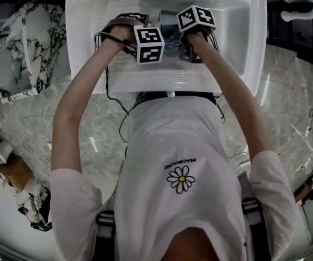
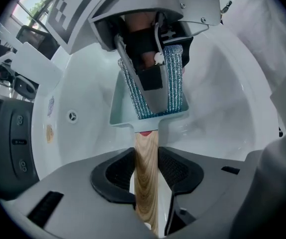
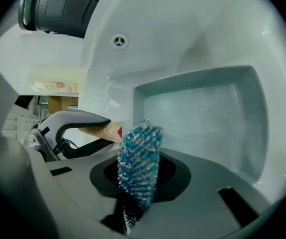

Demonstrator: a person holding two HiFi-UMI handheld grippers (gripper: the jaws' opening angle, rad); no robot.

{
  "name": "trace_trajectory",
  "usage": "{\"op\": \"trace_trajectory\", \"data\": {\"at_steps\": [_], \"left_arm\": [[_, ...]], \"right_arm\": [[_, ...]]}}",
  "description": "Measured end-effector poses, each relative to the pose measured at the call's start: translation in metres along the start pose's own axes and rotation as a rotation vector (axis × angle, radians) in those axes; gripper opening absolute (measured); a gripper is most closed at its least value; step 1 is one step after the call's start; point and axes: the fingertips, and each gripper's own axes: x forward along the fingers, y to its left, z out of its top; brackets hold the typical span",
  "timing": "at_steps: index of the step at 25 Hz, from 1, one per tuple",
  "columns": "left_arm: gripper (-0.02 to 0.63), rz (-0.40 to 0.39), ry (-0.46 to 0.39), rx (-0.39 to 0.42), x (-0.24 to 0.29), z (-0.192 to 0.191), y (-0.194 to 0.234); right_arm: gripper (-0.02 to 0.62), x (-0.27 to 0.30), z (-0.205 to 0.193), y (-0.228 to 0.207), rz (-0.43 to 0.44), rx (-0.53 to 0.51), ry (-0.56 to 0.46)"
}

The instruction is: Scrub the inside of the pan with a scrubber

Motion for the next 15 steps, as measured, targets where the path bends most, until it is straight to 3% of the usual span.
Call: {"op": "trace_trajectory", "data": {"at_steps": [9, 15], "left_arm": [[0.16, 0.001, 0.013, 0.013, 0.002, -0.001, 0.0], [0.16, 0.02, 0.007, 0.005, 0.001, 0.001, 0.001]], "right_arm": [[0.057, -0.002, 0.0, 0.0, 0.002, -0.01, -0.006], [0.057, -0.036, 0.005, -0.003, 0.028, -0.047, -0.107]]}}
